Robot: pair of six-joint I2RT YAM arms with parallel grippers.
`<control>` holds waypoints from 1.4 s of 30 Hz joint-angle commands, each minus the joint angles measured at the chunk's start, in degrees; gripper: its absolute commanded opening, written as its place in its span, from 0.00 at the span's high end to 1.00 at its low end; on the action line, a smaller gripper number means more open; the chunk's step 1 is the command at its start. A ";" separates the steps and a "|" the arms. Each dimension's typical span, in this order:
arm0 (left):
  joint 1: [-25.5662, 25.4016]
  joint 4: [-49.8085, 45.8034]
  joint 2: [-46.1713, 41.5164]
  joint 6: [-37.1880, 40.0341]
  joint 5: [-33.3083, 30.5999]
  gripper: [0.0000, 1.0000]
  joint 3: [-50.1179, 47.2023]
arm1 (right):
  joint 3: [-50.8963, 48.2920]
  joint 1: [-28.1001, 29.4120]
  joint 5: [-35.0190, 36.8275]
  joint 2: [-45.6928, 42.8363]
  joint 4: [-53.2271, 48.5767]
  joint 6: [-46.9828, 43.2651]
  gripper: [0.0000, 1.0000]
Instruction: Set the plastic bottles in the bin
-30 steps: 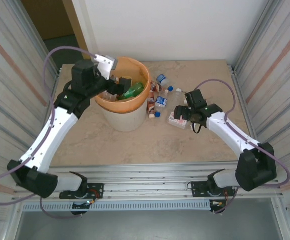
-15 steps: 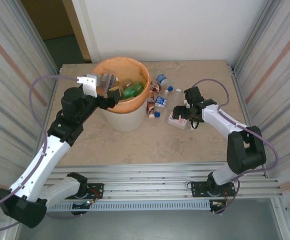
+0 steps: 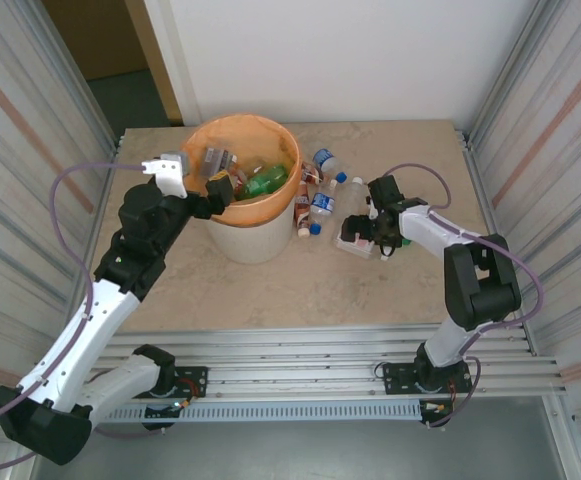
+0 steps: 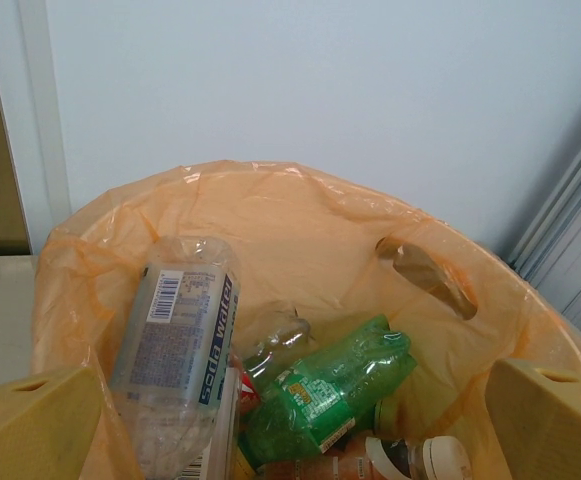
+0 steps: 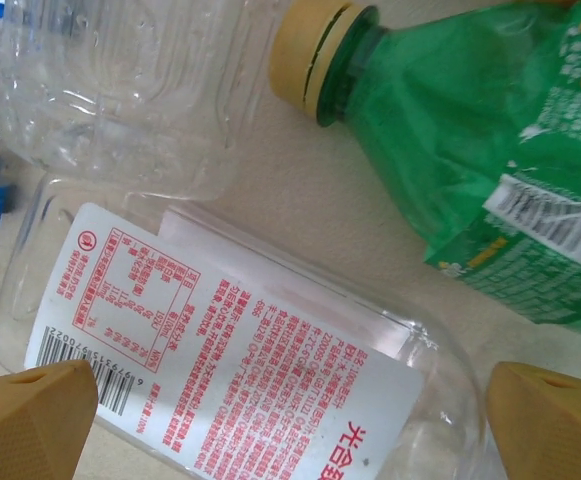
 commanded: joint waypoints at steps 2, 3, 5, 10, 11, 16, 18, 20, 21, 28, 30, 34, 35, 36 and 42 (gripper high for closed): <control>0.32 2.97 0.01 -1.52 -1.12 0.01 -0.36 | -0.03 0.18 -4.41 0.01 0.28 1.00 0.02; 0.33 3.29 -0.06 -1.68 -1.26 0.01 -0.49 | -0.25 0.38 -5.00 -0.21 0.02 1.28 0.02; 0.33 3.85 -0.13 -1.86 -1.31 0.01 -0.84 | -1.00 1.22 -5.57 -0.89 -0.37 1.89 0.02; 0.33 4.33 -0.17 -2.16 -1.52 0.01 -1.19 | -2.85 3.58 -6.05 -2.78 -0.99 3.09 0.02; 0.33 4.56 -0.12 -2.29 -1.55 0.01 -1.26 | -3.15 4.21 -6.14 -2.99 -1.01 3.28 0.02; 0.33 5.63 0.05 -2.57 -1.83 0.01 -1.62 | -4.12 6.71 -4.55 -3.05 -1.27 4.03 0.02; 0.33 5.65 0.25 -2.67 -1.79 0.01 -1.57 | -4.26 7.25 -4.17 -2.37 -1.12 4.07 0.02; 0.32 5.63 0.38 -2.62 -1.69 0.02 -1.39 | -4.14 7.68 -3.87 -1.14 -1.04 4.03 0.02; 0.33 5.63 0.57 -2.67 -1.58 0.01 -1.27 | -4.11 7.86 -3.77 -0.58 -1.08 3.91 0.02; 0.41 5.57 1.39 -2.67 -1.26 0.01 -0.65 | -2.52 11.33 2.22 3.87 -1.50 2.46 0.02; 0.50 5.55 1.55 -2.74 -1.18 0.01 -0.49 | -2.08 12.12 3.32 5.03 -1.63 1.96 0.02; 0.50 5.56 1.87 -2.86 -1.02 0.01 -0.32 | -1.53 12.97 4.37 6.79 -1.41 1.24 0.01; 0.49 5.55 1.88 -2.85 -1.08 0.01 -0.39 | -1.57 13.10 4.91 7.00 -1.36 1.07 0.01; 0.58 5.58 1.90 -2.93 -1.03 0.01 -0.39 | -1.50 13.15 5.56 7.14 -1.19 0.79 0.01; 0.60 5.52 1.88 -3.10 -0.98 0.01 -0.51 | -0.93 12.86 8.90 7.22 -0.16 -1.18 0.01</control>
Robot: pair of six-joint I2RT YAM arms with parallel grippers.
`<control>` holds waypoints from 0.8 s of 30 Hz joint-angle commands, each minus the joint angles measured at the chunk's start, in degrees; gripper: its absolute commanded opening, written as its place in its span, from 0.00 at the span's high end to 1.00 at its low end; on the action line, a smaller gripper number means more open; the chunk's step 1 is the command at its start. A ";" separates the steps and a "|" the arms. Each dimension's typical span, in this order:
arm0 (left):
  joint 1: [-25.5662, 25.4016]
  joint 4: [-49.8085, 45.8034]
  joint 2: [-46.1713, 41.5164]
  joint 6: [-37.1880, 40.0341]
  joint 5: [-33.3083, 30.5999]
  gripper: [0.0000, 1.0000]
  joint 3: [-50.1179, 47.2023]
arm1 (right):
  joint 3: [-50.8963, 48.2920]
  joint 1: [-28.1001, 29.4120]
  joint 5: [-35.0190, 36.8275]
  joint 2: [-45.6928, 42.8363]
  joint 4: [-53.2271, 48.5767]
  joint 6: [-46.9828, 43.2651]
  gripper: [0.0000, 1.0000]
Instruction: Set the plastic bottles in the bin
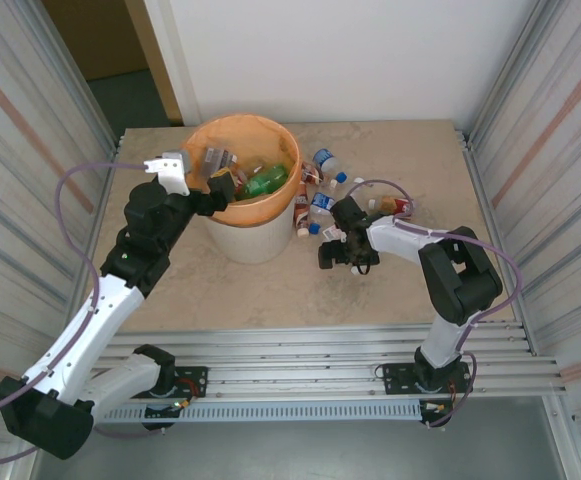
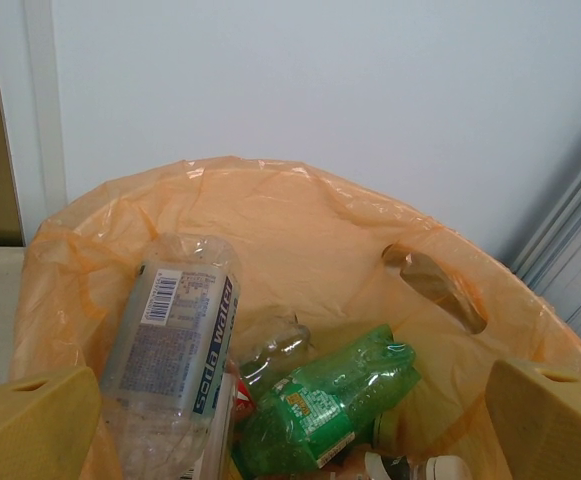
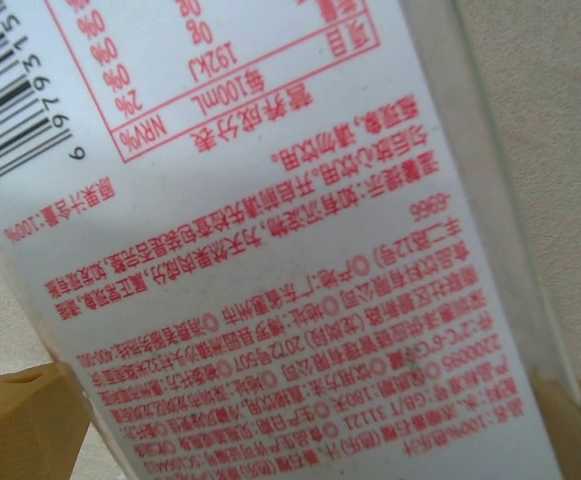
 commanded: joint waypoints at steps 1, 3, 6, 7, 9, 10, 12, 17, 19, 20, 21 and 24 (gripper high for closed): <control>0.50 2.13 -0.04 -0.72 -0.43 0.01 0.55 | 0.69 -0.62 3.70 2.37 1.75 -3.09 0.00; 0.53 2.12 -0.05 -0.81 -0.48 0.01 0.39 | 0.88 -1.06 3.99 2.27 2.44 -3.68 0.00; 0.53 2.05 -0.05 -0.85 -0.49 0.01 0.34 | 1.12 -2.07 3.96 1.86 3.35 -4.25 0.01; 0.53 1.95 -0.05 -0.89 -0.47 0.01 0.34 | 1.25 -2.50 3.67 1.72 3.54 -4.40 0.01; 0.53 1.88 -0.14 -0.89 -0.58 0.01 0.33 | 1.32 -3.27 2.61 1.58 3.96 -4.76 0.03; 0.57 1.91 -0.14 -0.87 -0.54 0.01 0.34 | 1.35 -3.47 2.26 1.45 4.18 -4.91 0.04; 0.61 1.86 -0.11 -0.94 -0.58 0.01 0.34 | 1.33 -3.58 1.93 1.48 4.54 -5.35 0.07; 0.70 1.87 0.08 -0.99 -0.59 0.01 0.34 | 1.33 -3.64 1.28 1.76 5.11 -6.24 0.07; 0.70 1.80 0.16 -1.08 -0.48 0.01 0.33 | 1.32 -3.57 0.45 1.99 5.61 -6.40 0.07; 0.70 1.83 0.14 -1.08 -0.53 0.01 0.33 | 1.29 -3.48 0.11 2.09 5.97 -6.42 0.07; 0.69 1.81 0.19 -1.13 -0.59 0.01 0.32 | 1.34 -3.41 -0.15 2.22 6.06 -6.55 0.09; 0.70 1.77 0.17 -1.11 -0.50 0.01 0.29 | 1.94 -3.02 -0.20 2.75 5.65 -6.64 0.15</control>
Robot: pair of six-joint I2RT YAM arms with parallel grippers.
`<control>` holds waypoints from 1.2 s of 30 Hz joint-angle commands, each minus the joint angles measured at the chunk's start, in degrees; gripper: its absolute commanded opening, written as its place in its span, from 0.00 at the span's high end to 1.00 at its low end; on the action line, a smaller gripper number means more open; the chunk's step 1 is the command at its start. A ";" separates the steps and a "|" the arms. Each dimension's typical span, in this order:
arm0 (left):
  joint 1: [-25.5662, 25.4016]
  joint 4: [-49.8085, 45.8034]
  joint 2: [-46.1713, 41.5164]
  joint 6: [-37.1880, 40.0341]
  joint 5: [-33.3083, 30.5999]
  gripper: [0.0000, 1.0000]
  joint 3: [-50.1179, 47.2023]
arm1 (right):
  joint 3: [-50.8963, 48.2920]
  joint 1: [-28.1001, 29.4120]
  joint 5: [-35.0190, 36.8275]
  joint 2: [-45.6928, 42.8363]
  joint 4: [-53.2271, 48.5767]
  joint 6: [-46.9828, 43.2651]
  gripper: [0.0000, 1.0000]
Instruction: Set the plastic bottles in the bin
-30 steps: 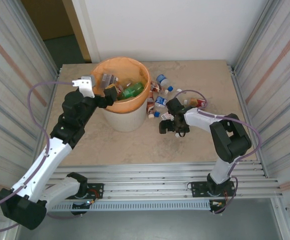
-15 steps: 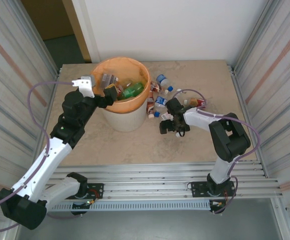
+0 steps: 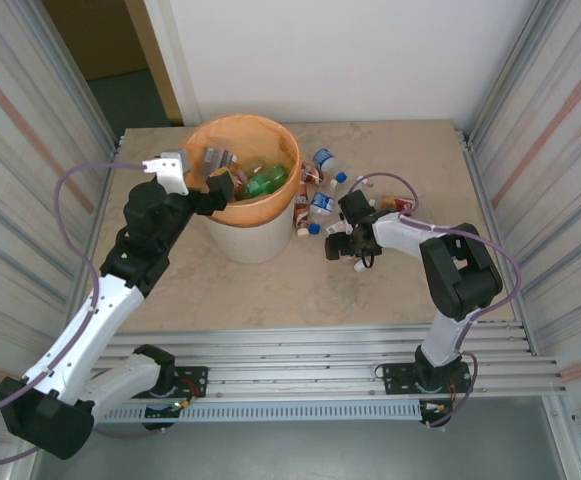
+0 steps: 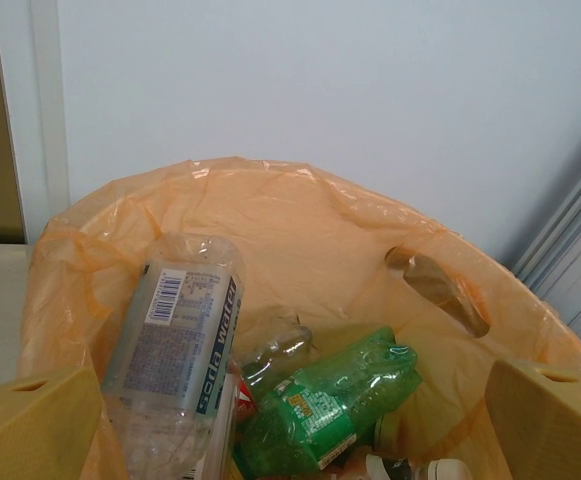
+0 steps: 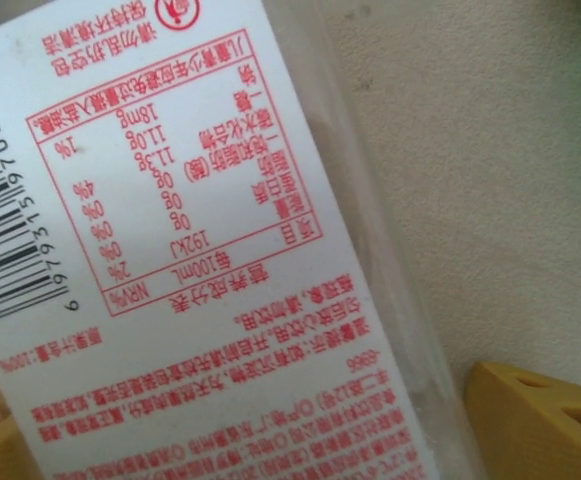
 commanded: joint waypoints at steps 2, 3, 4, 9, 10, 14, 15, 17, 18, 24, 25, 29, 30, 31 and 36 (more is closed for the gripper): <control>0.36 1.69 0.16 -0.55 -0.56 0.01 0.42 | 1.90 0.74 -0.67 1.54 -0.28 -1.59 0.18; 0.38 1.62 0.08 -0.73 -0.43 0.01 0.41 | 1.82 0.93 -0.51 1.37 -0.42 -1.61 0.21; 0.41 1.61 0.07 -0.76 -0.43 0.01 0.39 | 1.75 1.14 -0.29 1.13 -0.63 -1.61 0.23; 0.51 1.73 0.04 -1.57 0.33 0.01 0.42 | 1.03 1.72 1.04 -0.84 -1.42 -1.31 0.34; 0.51 1.78 0.14 -1.71 0.52 0.01 0.47 | 0.84 1.88 1.25 -1.51 -1.53 -1.25 0.37; 0.50 1.72 0.19 -2.09 1.10 0.01 0.77 | -0.24 2.48 2.38 -4.76 -1.95 -0.92 0.47; 0.51 1.63 0.26 -2.09 1.25 0.01 0.86 | -0.39 2.60 2.60 -5.68 -2.05 -0.78 0.49; 0.50 1.46 0.24 -2.09 1.77 0.01 1.12 | -1.27 2.94 3.24 -8.06 -1.97 -0.48 0.55; 0.50 1.36 0.28 -2.08 2.14 0.01 1.28 | -1.66 3.10 3.51 -9.30 -1.88 -0.41 0.58; 0.46 0.88 0.87 -2.48 5.71 0.02 2.44 | -4.35 4.16 5.93 -18.53 -1.08 0.06 0.66; 0.47 0.80 1.15 -2.55 6.70 0.02 2.83 | -4.86 4.31 6.22 -20.44 -0.76 0.10 0.66; -0.70 -0.76 2.82 -2.21 8.72 0.03 5.18 | -6.64 4.87 6.72 -27.97 0.94 0.18 0.66; -1.51 -1.12 3.35 -1.77 8.84 0.03 5.90 | -7.10 5.02 6.72 -29.73 1.41 0.24 0.66; -2.33 -1.20 3.87 -1.40 8.96 0.03 6.45 | -7.45 5.14 6.81 -31.81 1.79 0.31 0.66; -6.79 0.41 7.37 -0.69 11.75 0.03 9.56 | -8.61 6.37 7.42 -39.32 4.41 0.17 0.68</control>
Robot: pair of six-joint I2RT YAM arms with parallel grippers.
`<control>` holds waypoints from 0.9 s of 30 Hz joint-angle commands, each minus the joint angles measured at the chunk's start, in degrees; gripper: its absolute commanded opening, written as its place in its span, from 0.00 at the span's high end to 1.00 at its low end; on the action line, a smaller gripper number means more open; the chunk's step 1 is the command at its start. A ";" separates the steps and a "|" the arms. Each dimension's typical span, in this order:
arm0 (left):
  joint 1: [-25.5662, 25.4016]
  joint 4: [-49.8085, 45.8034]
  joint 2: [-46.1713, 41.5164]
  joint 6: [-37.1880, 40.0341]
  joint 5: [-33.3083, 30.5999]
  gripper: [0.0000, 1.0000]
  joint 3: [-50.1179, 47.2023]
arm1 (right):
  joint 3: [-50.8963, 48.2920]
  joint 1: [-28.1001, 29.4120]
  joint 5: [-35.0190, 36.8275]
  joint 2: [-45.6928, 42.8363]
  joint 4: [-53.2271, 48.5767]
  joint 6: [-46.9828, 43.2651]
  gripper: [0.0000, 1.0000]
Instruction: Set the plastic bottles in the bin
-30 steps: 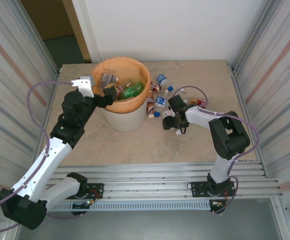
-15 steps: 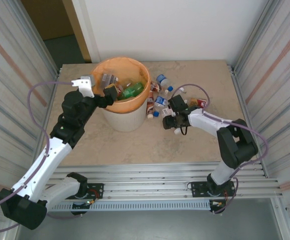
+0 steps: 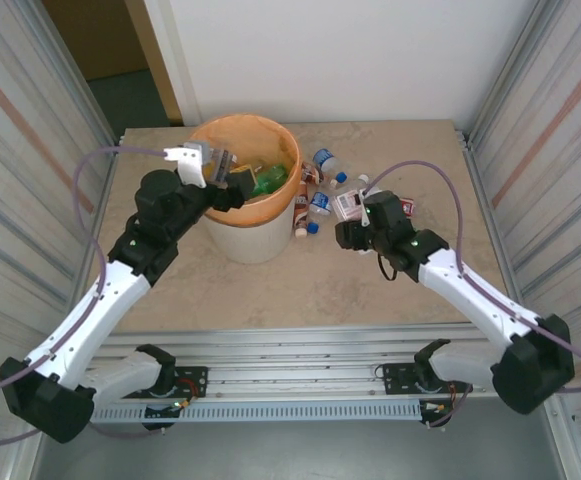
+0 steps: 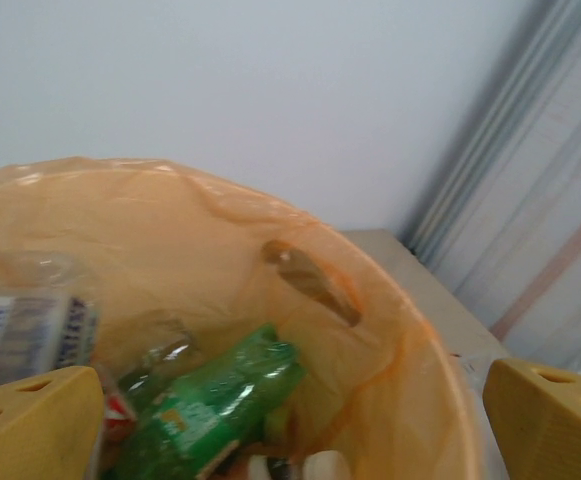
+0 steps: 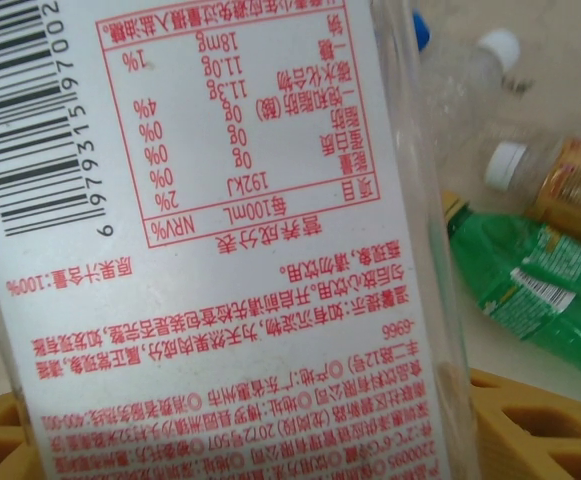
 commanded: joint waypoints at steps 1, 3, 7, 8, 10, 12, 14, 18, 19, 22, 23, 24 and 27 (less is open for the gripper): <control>-2.67 1.44 2.65 0.76 3.93 0.03 3.80 | -1.17 1.27 1.48 -5.07 3.59 0.96 0.68; -4.26 1.66 4.99 0.55 6.10 0.02 5.89 | -1.80 1.93 1.48 -7.41 5.36 0.76 0.68; -7.24 2.81 10.44 -1.01 12.01 0.02 10.24 | -2.50 3.34 1.54 -11.50 8.21 -0.52 0.68; -8.14 2.99 11.83 -1.29 13.74 0.02 11.55 | -2.53 3.81 1.86 -12.13 8.78 -0.96 0.68; -9.59 2.90 14.66 -1.55 16.91 0.02 14.09 | -2.70 4.64 2.33 -13.05 9.66 -2.10 0.68; -10.85 2.79 17.76 -2.05 20.58 0.02 16.60 | -2.64 5.48 2.98 -13.85 10.47 -3.17 0.68; -11.72 2.74 20.20 -2.71 23.63 0.02 18.47 | -2.60 6.14 3.81 -14.38 11.03 -3.95 0.68; -13.20 3.25 24.17 -4.26 28.88 0.02 21.74 | -2.36 7.07 5.37 -14.93 11.91 -5.43 0.67; -13.59 3.20 25.02 -4.28 29.82 0.04 22.41 | -2.35 7.16 5.52 -15.04 12.07 -5.61 0.67; -14.42 2.53 27.26 -4.32 31.97 0.12 24.45 | -2.24 7.60 6.20 -15.24 12.87 -6.09 0.67; -14.47 2.25 27.90 -4.48 32.45 0.15 25.00 | -2.17 7.68 6.36 -15.20 13.14 -6.35 0.67; -14.61 2.17 28.43 -4.72 32.98 0.18 25.43 | -2.13 7.77 6.54 -15.23 13.36 -6.60 0.67; -14.62 2.80 29.47 -5.88 34.07 0.27 25.82 | -1.91 8.17 7.45 -15.03 14.04 -7.25 0.67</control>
